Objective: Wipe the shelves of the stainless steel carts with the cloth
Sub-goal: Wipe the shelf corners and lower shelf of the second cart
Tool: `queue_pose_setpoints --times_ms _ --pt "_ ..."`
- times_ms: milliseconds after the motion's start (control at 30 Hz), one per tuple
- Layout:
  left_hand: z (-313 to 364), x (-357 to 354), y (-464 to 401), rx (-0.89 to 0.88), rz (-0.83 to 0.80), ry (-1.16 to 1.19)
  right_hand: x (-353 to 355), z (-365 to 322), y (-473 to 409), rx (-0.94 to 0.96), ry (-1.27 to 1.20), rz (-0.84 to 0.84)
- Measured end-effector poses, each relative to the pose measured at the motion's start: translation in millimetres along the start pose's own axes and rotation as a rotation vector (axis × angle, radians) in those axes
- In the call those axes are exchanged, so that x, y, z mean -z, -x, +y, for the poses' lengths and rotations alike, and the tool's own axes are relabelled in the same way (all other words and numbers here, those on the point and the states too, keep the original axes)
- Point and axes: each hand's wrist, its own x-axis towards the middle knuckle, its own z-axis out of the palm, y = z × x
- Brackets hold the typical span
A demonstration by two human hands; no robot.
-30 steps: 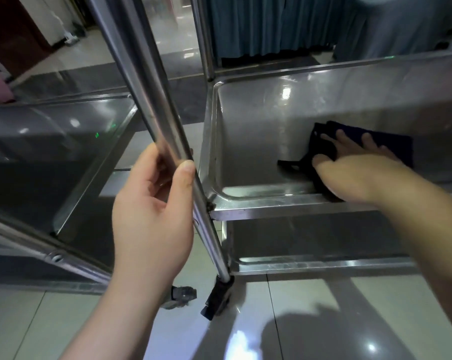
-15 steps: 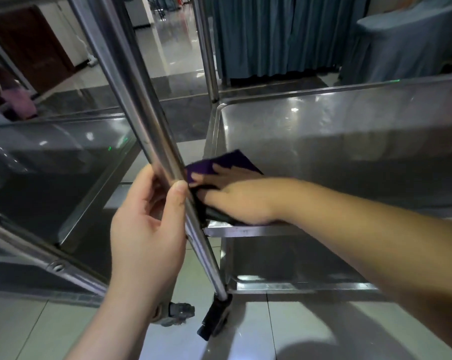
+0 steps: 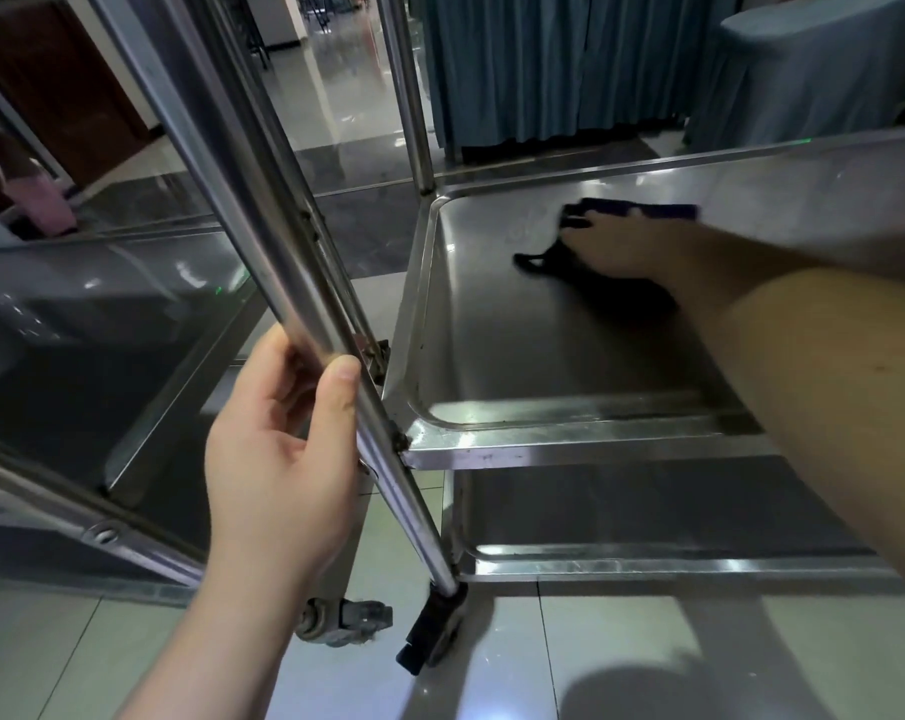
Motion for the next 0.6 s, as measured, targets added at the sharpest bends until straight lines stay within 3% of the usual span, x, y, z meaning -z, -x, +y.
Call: queue_pose_setpoints --times_ms 167,267,400,600 --pt "-1 3 -1 -0.03 -0.001 -0.05 2 -114 40 0.364 -0.046 -0.067" --pt "-4 2 -2 -0.042 0.012 -0.07 -15 -138 97 0.374 -0.314 -0.143" --pt "-7 7 -3 -0.078 -0.009 -0.09 -32 -101 168 0.35 -0.362 -0.082" --pt "-5 3 -3 -0.084 -0.002 -0.073 -32 27 203 -0.023 -0.403 -0.073"
